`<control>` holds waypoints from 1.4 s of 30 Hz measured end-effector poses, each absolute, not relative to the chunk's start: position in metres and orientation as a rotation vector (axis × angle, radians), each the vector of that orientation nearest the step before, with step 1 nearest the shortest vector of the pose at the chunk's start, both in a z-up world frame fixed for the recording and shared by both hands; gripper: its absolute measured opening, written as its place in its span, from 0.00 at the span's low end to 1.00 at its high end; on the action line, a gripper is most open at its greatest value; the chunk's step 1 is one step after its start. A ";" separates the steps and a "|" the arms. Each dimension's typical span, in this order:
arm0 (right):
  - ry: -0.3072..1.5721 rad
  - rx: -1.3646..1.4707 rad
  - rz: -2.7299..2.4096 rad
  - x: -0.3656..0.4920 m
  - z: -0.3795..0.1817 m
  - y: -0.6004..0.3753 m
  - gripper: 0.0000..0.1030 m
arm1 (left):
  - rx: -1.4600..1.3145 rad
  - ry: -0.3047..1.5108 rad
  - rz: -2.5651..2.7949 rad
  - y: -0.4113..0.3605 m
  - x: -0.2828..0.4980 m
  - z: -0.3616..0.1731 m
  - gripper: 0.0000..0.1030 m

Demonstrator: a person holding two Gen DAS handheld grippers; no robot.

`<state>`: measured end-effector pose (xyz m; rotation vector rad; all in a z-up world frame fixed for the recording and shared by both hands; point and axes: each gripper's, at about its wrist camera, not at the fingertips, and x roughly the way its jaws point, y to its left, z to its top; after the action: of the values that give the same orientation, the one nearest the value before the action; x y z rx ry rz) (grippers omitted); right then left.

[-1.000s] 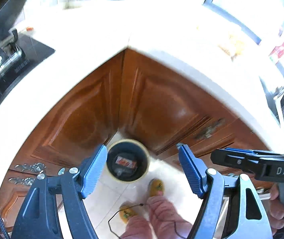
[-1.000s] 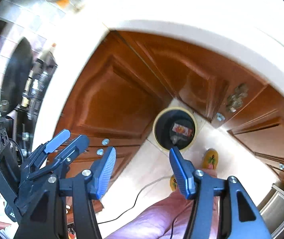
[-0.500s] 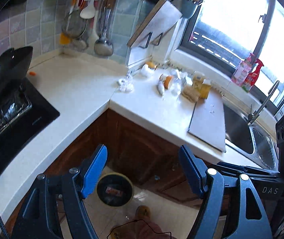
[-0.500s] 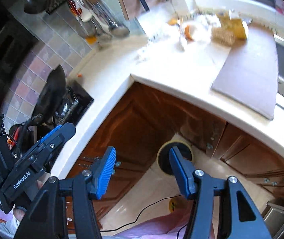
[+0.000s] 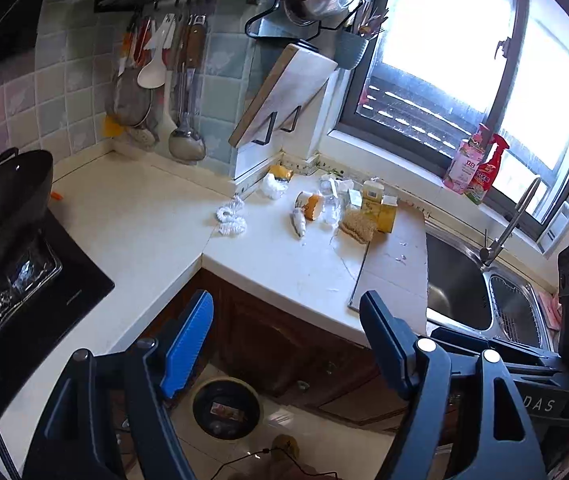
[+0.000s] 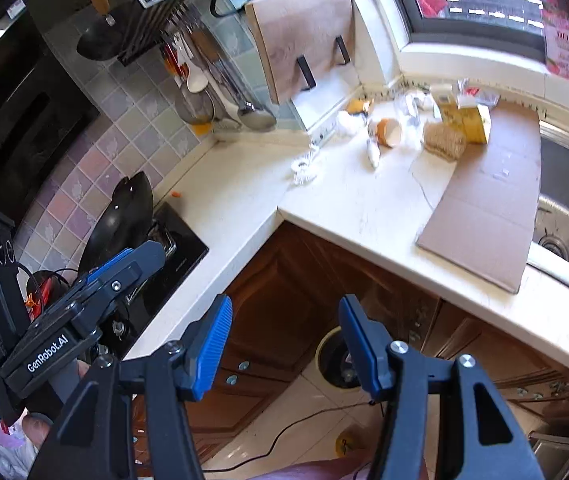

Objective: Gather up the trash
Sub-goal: 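Raise both tools back toward the counter trash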

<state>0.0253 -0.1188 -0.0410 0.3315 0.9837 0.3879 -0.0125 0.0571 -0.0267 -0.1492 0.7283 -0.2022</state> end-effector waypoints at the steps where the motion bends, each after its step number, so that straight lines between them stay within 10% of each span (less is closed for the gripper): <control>1: 0.973 0.325 0.378 0.027 -0.037 -0.121 0.55 | -0.152 0.721 -0.212 0.055 -0.010 -0.023 0.75; 19: 0.865 0.241 0.174 0.136 -0.016 -0.223 0.55 | -0.159 0.763 -0.266 -0.017 0.120 -0.022 0.79; 42: 1.149 0.152 0.233 0.349 -0.165 -0.278 0.55 | -0.181 0.996 -0.082 -0.071 0.335 -0.164 0.77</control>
<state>0.3488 -0.2779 -0.1645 0.1516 1.1487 0.2335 0.3350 -0.0714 -0.1640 -0.1810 0.9958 -0.0823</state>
